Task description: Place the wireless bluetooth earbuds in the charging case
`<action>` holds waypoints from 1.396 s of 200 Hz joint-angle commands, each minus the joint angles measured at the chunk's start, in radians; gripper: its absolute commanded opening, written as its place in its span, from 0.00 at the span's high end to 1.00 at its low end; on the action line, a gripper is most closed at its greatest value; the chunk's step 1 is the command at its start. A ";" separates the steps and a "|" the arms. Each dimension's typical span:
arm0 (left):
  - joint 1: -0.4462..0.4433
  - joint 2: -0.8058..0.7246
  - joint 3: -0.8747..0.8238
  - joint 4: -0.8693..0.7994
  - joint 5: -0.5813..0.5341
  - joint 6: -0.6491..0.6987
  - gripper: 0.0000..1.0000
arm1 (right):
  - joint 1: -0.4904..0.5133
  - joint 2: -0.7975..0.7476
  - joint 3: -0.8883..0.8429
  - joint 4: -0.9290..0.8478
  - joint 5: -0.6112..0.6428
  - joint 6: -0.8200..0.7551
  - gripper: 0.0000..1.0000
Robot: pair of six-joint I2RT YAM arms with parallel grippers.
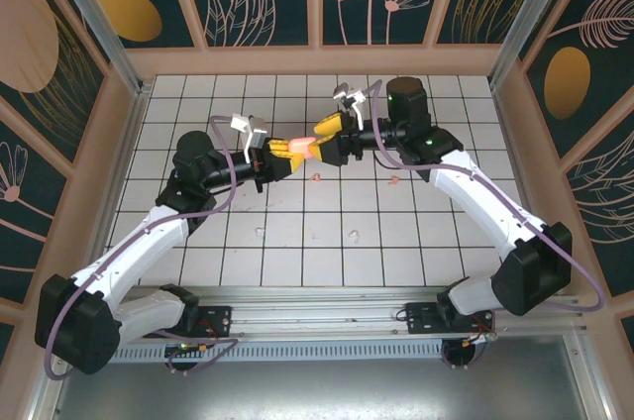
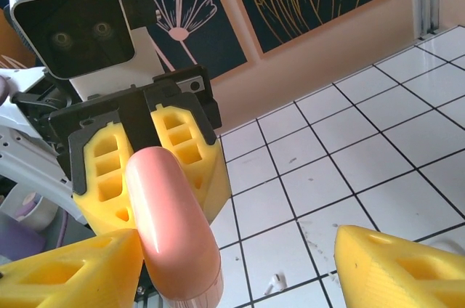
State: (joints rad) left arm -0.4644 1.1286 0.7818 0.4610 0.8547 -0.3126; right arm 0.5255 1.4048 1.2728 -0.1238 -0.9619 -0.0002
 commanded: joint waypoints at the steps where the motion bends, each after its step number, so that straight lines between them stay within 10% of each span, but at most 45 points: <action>1: -0.003 -0.022 0.037 0.057 0.050 -0.013 1.00 | 0.002 0.023 0.059 -0.022 0.119 -0.005 0.30; 101: -0.004 -0.011 0.011 0.035 -0.011 -0.001 1.00 | -0.069 0.044 0.051 -0.020 0.144 0.114 0.31; 211: -0.003 0.063 -0.035 0.027 -0.117 0.045 1.00 | -0.323 -0.005 -0.104 -0.198 0.519 0.398 0.31; 279: -0.003 0.092 -0.035 0.003 -0.126 0.088 1.00 | -0.376 0.202 -0.206 -0.338 0.675 0.471 0.54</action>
State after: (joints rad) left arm -0.4637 1.2125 0.7517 0.4522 0.7315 -0.2668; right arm 0.1539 1.5497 1.0996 -0.3817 -0.3664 0.4335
